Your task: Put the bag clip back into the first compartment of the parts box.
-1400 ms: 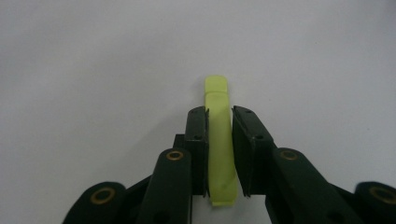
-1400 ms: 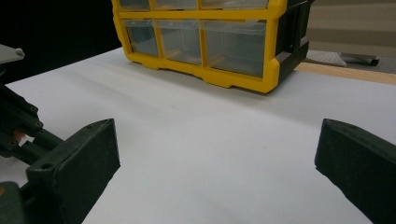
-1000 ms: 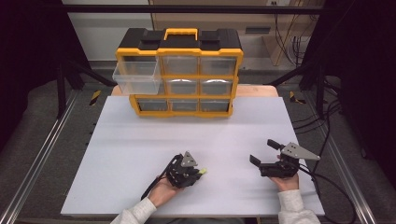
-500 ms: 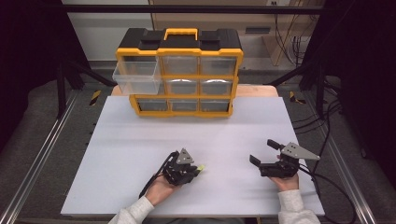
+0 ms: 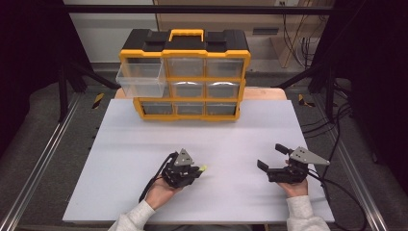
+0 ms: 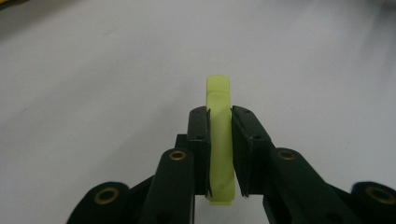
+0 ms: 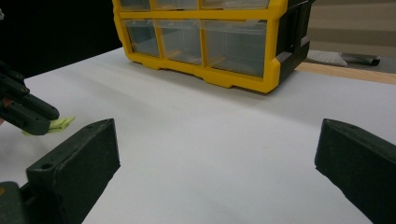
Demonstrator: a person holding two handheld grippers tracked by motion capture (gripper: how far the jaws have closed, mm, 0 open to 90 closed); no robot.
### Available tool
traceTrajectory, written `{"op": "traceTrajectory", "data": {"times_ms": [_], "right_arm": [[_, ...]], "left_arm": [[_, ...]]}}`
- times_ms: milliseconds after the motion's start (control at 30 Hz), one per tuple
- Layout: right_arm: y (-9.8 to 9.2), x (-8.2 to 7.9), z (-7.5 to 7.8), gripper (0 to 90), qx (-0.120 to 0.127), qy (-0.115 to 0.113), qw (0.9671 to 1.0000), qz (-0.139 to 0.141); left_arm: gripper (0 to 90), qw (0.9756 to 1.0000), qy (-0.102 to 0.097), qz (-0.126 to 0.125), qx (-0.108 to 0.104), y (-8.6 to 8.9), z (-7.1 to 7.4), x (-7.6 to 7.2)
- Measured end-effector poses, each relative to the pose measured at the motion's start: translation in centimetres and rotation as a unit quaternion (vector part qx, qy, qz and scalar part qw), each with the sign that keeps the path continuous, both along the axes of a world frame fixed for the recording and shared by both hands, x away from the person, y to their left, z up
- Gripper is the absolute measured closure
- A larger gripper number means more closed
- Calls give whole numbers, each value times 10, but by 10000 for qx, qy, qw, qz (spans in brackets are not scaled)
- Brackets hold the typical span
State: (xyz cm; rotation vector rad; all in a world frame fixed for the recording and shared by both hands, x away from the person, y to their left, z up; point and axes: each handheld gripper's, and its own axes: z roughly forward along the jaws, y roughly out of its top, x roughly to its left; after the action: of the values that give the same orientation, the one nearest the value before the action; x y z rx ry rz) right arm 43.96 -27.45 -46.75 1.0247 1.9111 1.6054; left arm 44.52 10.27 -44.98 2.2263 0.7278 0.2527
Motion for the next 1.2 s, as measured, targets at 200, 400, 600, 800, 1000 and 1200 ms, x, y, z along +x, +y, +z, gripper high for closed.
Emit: {"op": "traceTrajectory", "data": {"times_ms": [200, 400, 600, 800, 1000, 1200], "right_arm": [[0, 0, 0, 4, -8, 2, 10000, 4], [0, 0, 0, 4, -1, 9, 10000, 5], [0, 0, 0, 4, -7, -3, 10000, 3], [0, 0, 0, 4, -5, 6, 10000, 1], [0, 0, 0, 4, 0, 16, 10000, 3], [0, 0, 0, 4, -2, 23, 10000, 1]], "left_arm": [[771, 10000, -54, 40, -32, 7, 6, 2], [771, 9998, -111, 130, -125, 14, 12, 3], [771, 9995, -178, 206, -163, 22, 18, 5], [771, 9991, -221, 295, -222, 29, 24, 6], [770, 9987, -272, 370, -218, 35, 28, 7], [770, 9982, -309, 443, -256, 41, 33, 9]]}}
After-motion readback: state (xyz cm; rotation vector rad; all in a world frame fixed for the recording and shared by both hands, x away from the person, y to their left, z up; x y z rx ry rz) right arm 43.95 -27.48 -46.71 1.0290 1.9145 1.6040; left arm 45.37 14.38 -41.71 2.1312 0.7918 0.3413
